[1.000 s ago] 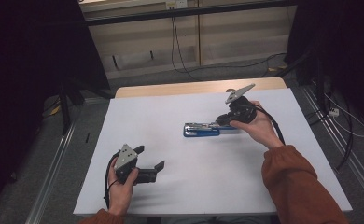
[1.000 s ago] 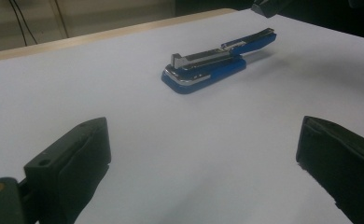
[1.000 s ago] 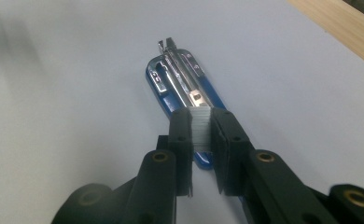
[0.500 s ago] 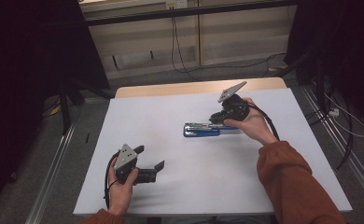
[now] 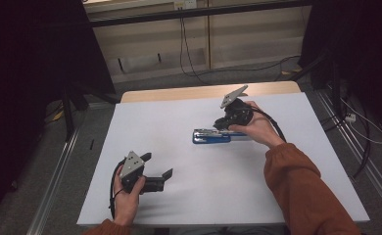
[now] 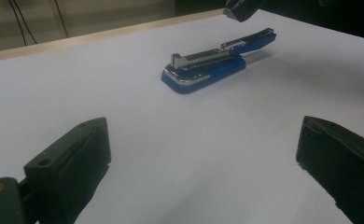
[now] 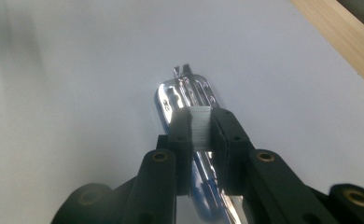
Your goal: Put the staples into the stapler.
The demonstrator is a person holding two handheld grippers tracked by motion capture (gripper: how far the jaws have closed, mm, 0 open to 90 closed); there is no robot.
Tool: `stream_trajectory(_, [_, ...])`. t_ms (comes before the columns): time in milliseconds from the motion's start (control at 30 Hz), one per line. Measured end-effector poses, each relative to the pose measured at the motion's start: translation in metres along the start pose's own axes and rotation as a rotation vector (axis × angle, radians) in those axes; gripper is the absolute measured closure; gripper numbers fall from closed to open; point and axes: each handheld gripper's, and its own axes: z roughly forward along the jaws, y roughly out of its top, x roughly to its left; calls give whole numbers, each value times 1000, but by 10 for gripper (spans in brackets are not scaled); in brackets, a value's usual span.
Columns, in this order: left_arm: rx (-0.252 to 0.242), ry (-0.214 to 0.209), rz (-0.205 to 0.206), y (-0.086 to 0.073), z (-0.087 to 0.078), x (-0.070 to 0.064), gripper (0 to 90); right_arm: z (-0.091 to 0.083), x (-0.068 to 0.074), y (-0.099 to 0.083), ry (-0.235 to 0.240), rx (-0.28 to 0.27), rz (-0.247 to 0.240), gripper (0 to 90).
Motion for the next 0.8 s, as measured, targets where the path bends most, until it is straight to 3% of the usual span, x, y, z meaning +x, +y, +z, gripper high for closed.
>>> stream_trajectory(333, [3,-3,2,0,0,0,33,11,4,7,38,1,-29,792])
stream_trajectory(800, [-3,-4,-1,0,0,0,33,26,-1,15,45,-26,-50,792])
